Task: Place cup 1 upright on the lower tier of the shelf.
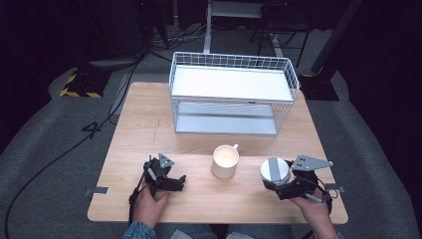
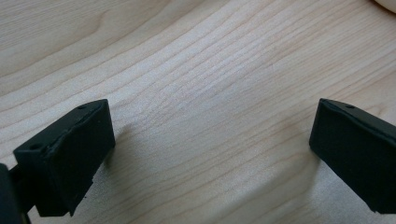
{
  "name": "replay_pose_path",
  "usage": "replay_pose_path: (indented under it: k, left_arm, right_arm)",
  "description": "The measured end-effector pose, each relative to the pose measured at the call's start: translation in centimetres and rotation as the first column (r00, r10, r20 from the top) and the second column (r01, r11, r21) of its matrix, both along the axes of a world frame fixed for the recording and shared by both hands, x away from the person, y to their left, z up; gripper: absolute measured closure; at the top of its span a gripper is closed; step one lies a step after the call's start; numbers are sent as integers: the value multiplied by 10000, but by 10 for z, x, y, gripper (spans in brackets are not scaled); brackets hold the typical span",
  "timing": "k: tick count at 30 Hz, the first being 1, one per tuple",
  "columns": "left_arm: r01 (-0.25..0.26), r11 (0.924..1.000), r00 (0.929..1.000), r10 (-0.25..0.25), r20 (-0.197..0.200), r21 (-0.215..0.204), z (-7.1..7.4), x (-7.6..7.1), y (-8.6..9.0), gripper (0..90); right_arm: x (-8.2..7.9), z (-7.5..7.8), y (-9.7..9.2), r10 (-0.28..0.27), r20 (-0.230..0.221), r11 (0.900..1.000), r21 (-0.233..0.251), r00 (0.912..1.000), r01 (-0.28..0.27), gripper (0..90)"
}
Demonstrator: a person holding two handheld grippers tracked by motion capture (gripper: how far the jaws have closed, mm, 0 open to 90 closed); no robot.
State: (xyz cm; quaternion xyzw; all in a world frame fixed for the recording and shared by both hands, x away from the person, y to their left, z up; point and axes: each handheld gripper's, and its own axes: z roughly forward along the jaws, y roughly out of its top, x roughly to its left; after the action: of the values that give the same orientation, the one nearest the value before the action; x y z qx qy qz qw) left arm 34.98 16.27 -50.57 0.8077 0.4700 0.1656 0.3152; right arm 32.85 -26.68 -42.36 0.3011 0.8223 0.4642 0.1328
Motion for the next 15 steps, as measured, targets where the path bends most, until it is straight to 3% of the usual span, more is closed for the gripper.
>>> replay_pose_path:
  k: [8, 15]
  left_arm:
    - [0, 10000, 10000, 0, 0, -4, 0, 0, 0, 6]
    - [-33, 10000, 10000, 33, -7, -14, 0, 0, 0, 6]
  right_arm:
    - [15, 5, 3, -115, 14, 9988, 467, 9999, 114, 69]
    - [30, 10, 9, -184, 203, 9981, 590, 9996, 172, 69]
